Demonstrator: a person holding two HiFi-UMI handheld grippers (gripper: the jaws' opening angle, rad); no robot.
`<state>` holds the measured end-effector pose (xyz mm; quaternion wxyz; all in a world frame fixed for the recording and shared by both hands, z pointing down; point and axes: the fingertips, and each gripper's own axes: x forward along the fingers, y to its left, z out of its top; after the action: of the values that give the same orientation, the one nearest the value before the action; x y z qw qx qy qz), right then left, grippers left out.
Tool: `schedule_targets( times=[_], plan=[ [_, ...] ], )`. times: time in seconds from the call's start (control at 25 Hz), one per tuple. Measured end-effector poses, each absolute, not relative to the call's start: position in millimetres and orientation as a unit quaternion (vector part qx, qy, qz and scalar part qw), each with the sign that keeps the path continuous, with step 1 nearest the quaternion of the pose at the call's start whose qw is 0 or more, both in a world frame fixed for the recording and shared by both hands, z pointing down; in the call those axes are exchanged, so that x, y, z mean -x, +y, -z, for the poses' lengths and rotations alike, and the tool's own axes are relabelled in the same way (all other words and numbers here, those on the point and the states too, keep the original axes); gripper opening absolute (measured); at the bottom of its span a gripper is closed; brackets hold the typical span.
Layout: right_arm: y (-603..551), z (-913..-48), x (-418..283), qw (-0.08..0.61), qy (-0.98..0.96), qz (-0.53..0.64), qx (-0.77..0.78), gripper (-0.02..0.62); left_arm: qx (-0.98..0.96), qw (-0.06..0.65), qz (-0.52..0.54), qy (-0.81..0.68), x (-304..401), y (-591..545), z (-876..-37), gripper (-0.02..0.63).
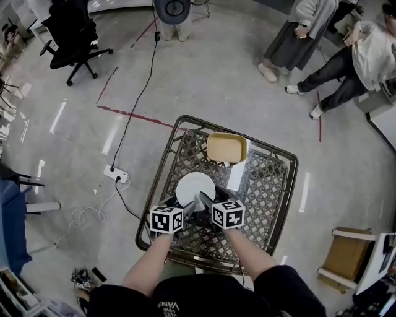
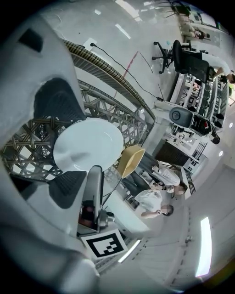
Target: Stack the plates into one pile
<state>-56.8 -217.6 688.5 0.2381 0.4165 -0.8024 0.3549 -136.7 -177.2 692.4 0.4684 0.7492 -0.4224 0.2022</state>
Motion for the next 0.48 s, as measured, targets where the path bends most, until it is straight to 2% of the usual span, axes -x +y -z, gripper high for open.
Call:
schedule_targets(
  times=[0.48],
  plan=[
    [-216.1,-691.9,56.8,0.24,-0.804,-0.351,-0.416,0.268,-0.75,0.462,-0.216,-0.421,136.9,-176.0,-697.8,0.34]
  ],
)
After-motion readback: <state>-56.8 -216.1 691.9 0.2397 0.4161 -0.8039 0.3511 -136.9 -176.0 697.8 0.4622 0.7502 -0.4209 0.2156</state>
